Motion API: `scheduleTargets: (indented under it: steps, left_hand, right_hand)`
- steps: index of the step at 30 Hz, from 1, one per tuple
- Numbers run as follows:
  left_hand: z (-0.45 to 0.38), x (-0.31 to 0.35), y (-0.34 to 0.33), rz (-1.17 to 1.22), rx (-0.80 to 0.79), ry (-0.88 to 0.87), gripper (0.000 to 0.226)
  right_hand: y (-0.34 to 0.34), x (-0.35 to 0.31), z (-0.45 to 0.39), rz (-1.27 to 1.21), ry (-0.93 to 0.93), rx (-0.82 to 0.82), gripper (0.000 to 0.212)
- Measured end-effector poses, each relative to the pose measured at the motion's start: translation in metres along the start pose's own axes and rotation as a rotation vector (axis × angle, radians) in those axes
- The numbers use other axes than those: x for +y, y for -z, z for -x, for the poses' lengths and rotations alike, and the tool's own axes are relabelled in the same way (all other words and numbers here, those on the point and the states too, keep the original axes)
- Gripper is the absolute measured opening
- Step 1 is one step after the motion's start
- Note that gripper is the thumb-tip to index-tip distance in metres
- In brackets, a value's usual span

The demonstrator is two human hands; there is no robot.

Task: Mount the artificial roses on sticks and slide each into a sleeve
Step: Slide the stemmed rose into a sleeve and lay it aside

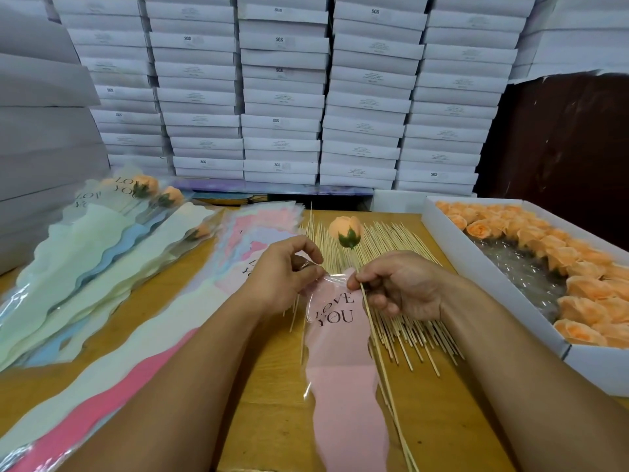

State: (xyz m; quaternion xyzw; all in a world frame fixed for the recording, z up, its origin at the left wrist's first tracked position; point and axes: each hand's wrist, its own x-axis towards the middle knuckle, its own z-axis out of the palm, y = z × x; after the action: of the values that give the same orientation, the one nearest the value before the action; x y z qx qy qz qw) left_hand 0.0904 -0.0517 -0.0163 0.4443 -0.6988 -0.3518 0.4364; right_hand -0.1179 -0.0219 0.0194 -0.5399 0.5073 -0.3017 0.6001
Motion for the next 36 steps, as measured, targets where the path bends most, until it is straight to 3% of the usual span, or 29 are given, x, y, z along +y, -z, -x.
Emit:
scheduleTargets:
  steps: [8,14,24,30,36]
  left_hand:
    - [-0.004,-0.001,0.003,-0.128,0.055,-0.092,0.014]
    - [0.003,0.003,0.002,0.204,-0.031,0.025,0.021]
    - [0.002,0.009,0.002,0.262,-0.086,-0.011,0.027]
    - [0.004,0.006,0.002,0.407,-0.348,0.042,0.015]
    - [0.004,0.005,0.003,0.528,-0.465,0.060,0.015]
  right_hand:
    - [0.005,0.002,-0.004,-0.086,-0.010,-0.017,0.020]
    - [0.012,0.004,-0.004,-0.157,-0.053,-0.121,0.010]
    - [0.041,-0.023,-0.025,-0.326,0.018,0.176,0.022]
    - [0.057,-0.036,-0.059,-0.435,0.012,0.286,0.024]
    - [0.072,-0.036,-0.090,-0.473,-0.013,0.390,0.022]
